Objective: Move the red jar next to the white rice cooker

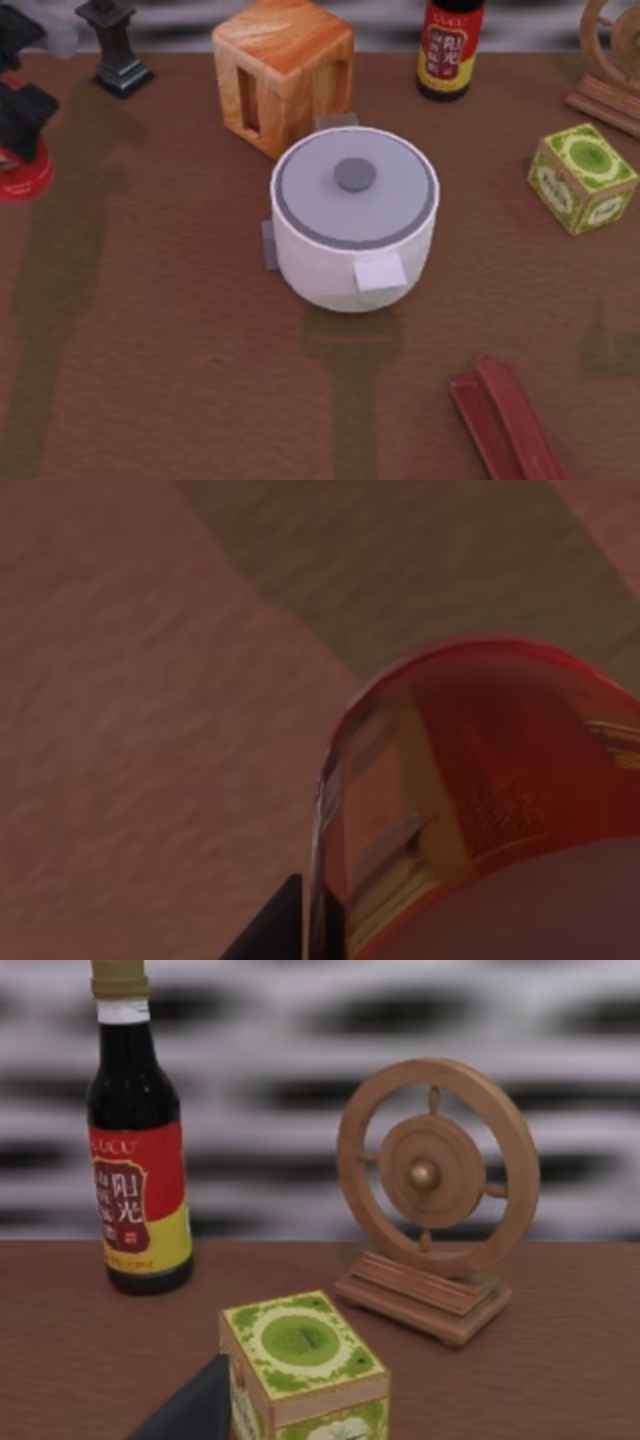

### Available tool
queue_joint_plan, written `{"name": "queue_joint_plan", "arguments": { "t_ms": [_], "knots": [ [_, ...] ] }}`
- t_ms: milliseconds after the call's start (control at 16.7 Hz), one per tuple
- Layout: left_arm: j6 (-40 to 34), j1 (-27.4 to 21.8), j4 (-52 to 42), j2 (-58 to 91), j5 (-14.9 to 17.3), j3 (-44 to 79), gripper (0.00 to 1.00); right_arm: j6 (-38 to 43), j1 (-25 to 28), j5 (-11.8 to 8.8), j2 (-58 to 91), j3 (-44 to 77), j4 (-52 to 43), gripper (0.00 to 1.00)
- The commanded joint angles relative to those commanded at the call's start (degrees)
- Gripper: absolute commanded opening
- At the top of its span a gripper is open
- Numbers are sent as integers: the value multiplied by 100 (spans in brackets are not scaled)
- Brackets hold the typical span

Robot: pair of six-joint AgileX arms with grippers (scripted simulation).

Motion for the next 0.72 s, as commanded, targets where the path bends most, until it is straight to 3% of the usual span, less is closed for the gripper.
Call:
{"name": "queue_joint_plan", "arguments": {
  "t_ms": [300,720],
  "knots": [
    [-33,-32,548,-1004,16,-1418,0,0,0,0,0,0,0,100],
    [-31,-29,627,-1141,18,-1604,0,0,0,0,0,0,0,100]
  ]
}}
